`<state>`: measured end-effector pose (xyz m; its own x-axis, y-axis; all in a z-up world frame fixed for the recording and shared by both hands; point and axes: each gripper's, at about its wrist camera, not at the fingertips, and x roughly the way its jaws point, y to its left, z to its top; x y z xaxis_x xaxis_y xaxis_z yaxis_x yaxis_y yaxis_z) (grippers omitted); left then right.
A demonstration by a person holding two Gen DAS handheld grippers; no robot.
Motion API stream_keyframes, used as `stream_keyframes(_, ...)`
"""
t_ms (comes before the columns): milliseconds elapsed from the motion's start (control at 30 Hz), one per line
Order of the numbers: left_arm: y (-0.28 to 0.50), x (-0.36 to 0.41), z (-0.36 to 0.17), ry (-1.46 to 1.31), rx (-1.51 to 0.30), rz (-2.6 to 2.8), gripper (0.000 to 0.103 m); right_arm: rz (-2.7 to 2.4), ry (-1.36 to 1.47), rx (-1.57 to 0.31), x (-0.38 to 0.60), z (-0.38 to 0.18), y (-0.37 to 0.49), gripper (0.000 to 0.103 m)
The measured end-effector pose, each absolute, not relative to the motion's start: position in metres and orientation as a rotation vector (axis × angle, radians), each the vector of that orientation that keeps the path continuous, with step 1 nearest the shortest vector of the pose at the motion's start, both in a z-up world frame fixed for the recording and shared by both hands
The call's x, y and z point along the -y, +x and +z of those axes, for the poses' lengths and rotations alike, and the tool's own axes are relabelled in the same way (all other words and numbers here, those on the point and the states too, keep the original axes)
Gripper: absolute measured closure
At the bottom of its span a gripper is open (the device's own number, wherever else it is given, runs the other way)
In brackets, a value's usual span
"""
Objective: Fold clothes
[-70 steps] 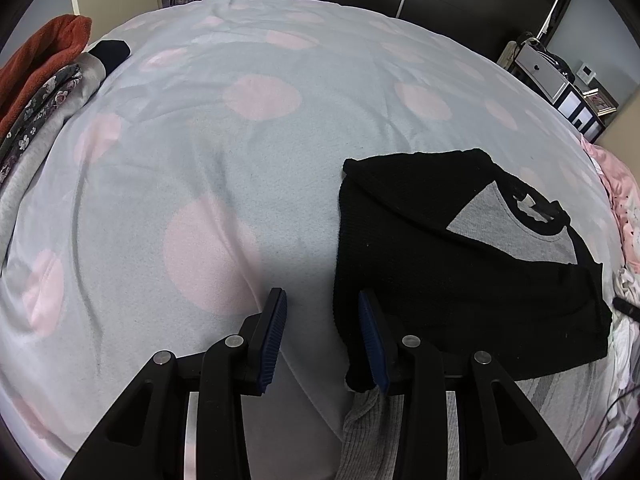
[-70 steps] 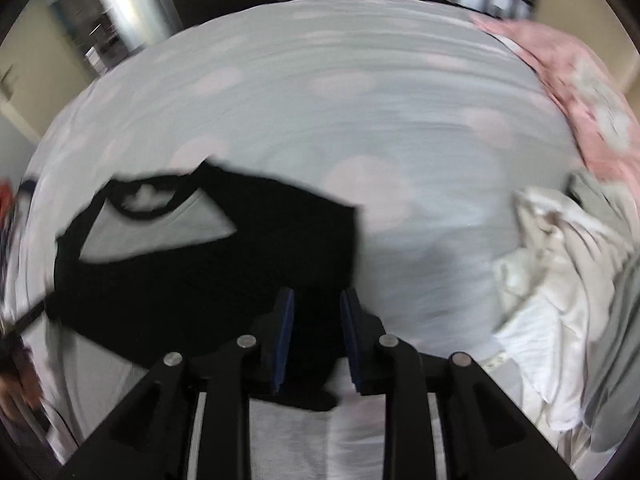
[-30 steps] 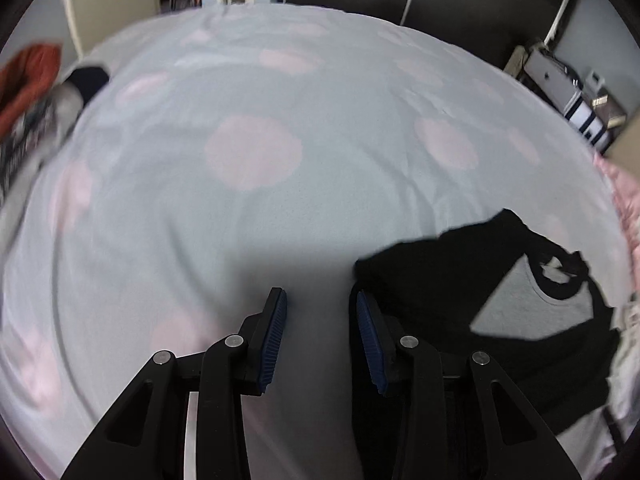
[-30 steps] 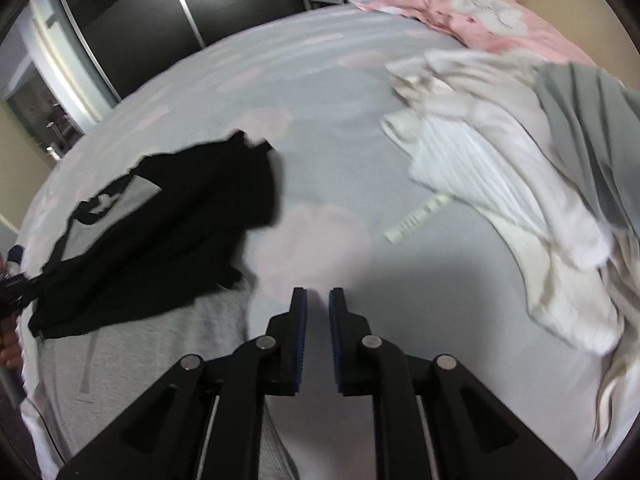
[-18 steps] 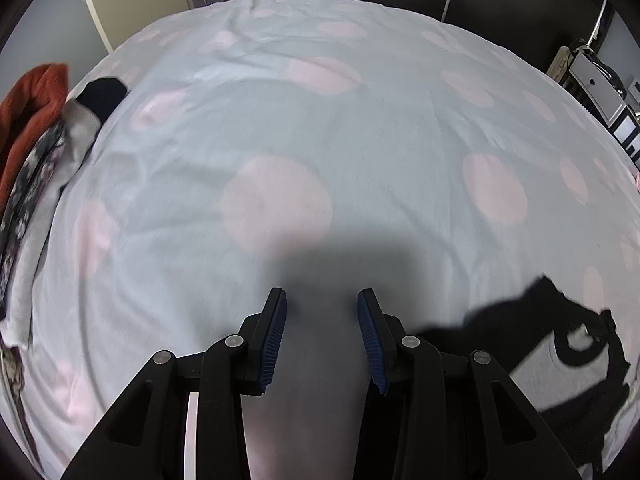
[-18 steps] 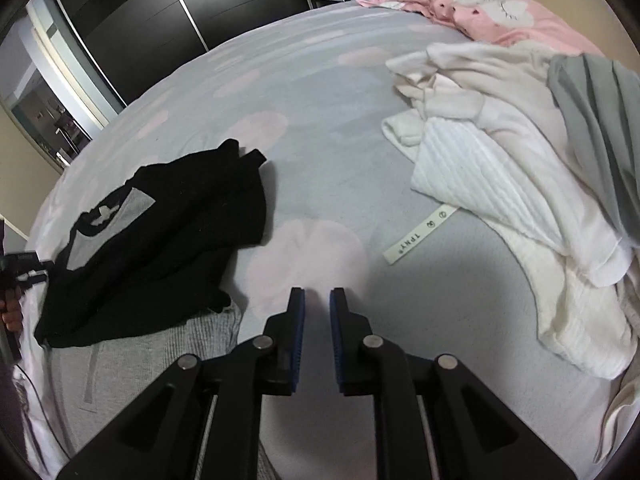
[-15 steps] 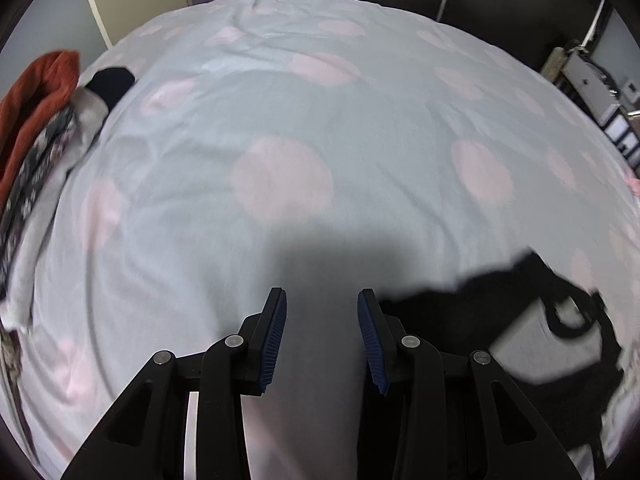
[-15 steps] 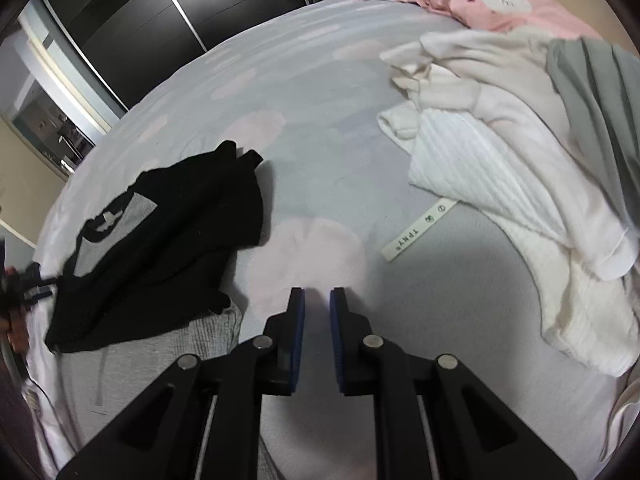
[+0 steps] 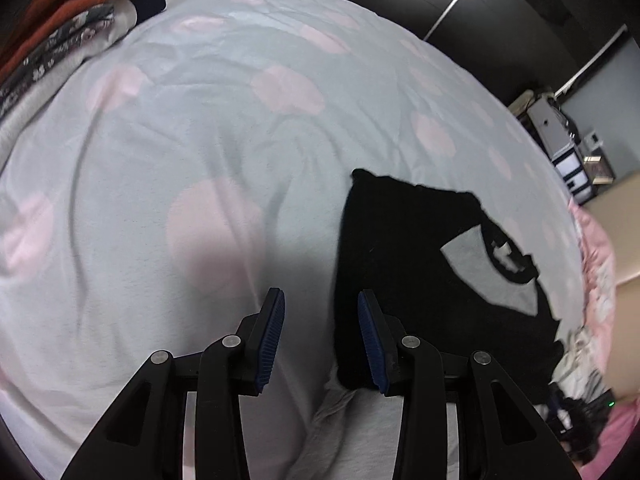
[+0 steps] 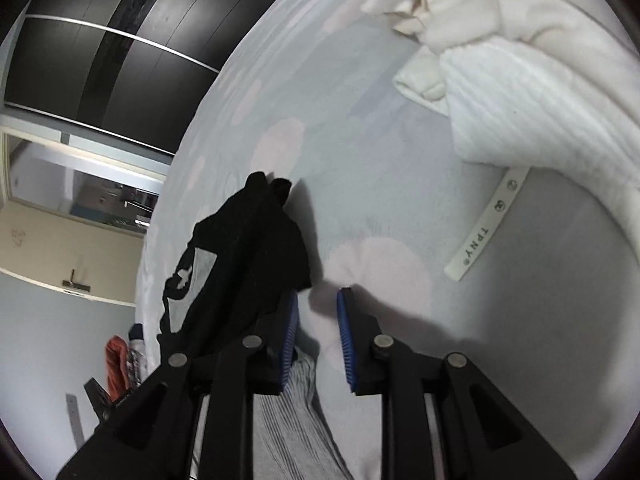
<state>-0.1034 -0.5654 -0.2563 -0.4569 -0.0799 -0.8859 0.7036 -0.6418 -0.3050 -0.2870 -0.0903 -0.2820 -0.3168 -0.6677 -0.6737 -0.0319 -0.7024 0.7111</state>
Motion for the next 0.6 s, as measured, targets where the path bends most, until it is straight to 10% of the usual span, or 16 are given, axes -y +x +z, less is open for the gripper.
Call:
stream_keyframes(467,-0.103,0.545,-0.257,1.315,-0.903,-2.177,0.055,-2.057,1.419,0.928,0.104,-0.292,-0.300,0.086)
stream_keyframes(600,-0.102,0.537,-0.256,1.321,-0.841,-2.192,0.083,-2.083,1.410,0.909,0.104,-0.288,-0.298,0.098)
